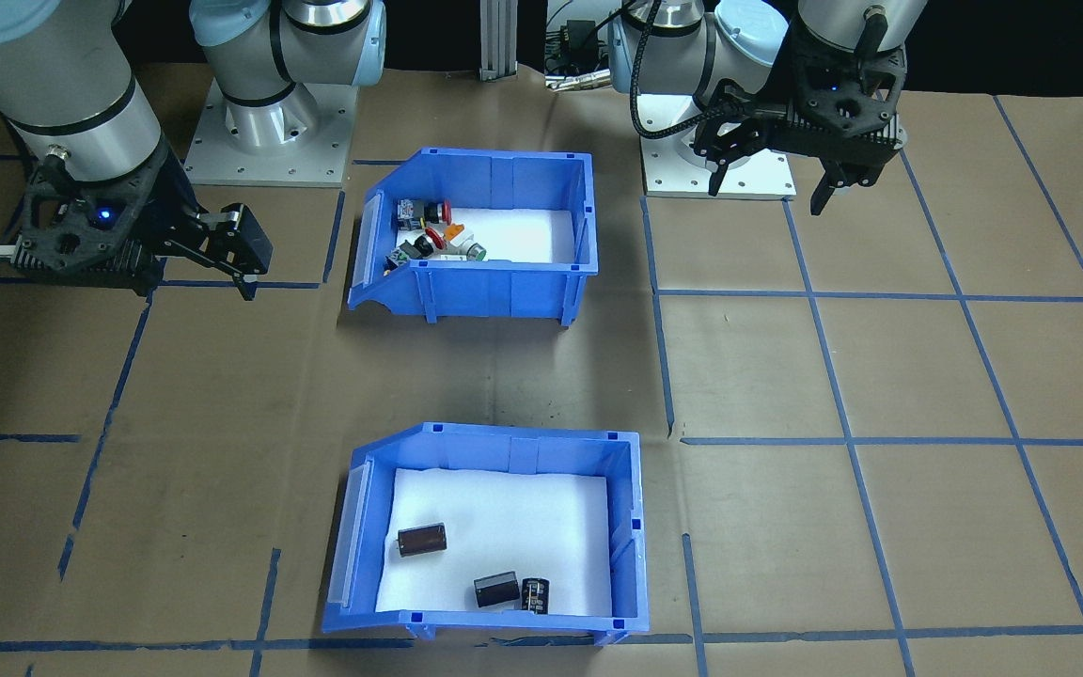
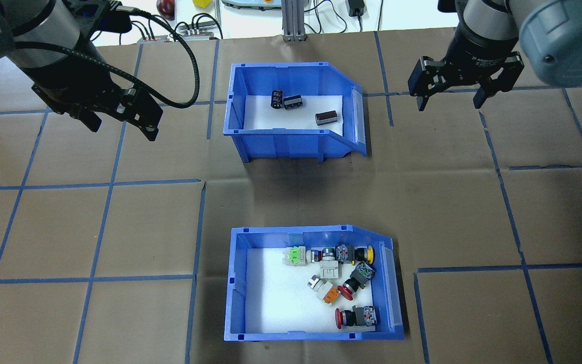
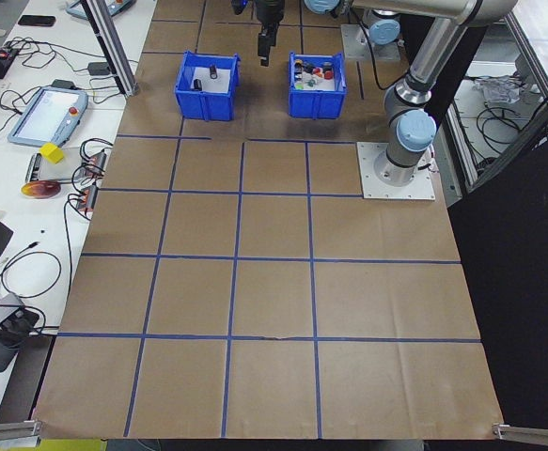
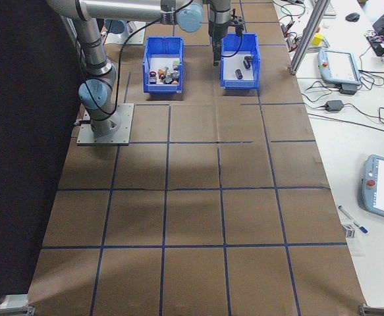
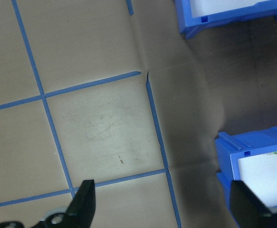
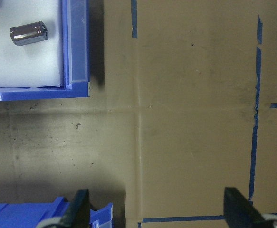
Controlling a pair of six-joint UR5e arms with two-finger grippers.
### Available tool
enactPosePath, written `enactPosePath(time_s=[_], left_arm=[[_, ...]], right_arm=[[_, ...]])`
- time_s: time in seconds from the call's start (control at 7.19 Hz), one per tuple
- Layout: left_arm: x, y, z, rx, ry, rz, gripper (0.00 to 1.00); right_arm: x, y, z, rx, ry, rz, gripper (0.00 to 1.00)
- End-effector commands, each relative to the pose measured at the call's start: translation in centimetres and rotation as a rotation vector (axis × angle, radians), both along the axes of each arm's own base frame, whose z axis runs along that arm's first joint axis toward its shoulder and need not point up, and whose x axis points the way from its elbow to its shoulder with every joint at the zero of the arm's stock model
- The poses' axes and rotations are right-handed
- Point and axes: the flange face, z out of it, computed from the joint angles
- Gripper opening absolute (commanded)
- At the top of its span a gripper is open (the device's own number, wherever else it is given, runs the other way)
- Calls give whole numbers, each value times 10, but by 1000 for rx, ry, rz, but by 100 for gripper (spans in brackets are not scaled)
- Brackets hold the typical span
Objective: Place button box in front
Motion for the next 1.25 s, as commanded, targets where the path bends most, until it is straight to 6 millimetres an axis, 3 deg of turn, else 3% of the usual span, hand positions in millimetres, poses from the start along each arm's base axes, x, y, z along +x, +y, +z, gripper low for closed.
enactPosePath(time_s=[0.0, 0.42, 0.7, 0.97, 1.11], left_arm=[[0, 0, 0, 1, 3, 3, 100], [0, 0, -1, 3, 5, 4, 100], [0, -1, 0, 1, 1, 3, 100], [1, 0, 0, 3, -6, 3, 100], [2, -1, -2, 6, -11, 9, 100]], right_arm=[[0, 0, -1, 1, 0, 0, 100], [1, 2, 8, -14, 1, 10, 100], [7, -1, 0, 1, -10, 43, 100], [24, -12, -7, 13, -12, 311, 100], [37, -29, -11, 19, 1, 439, 100]])
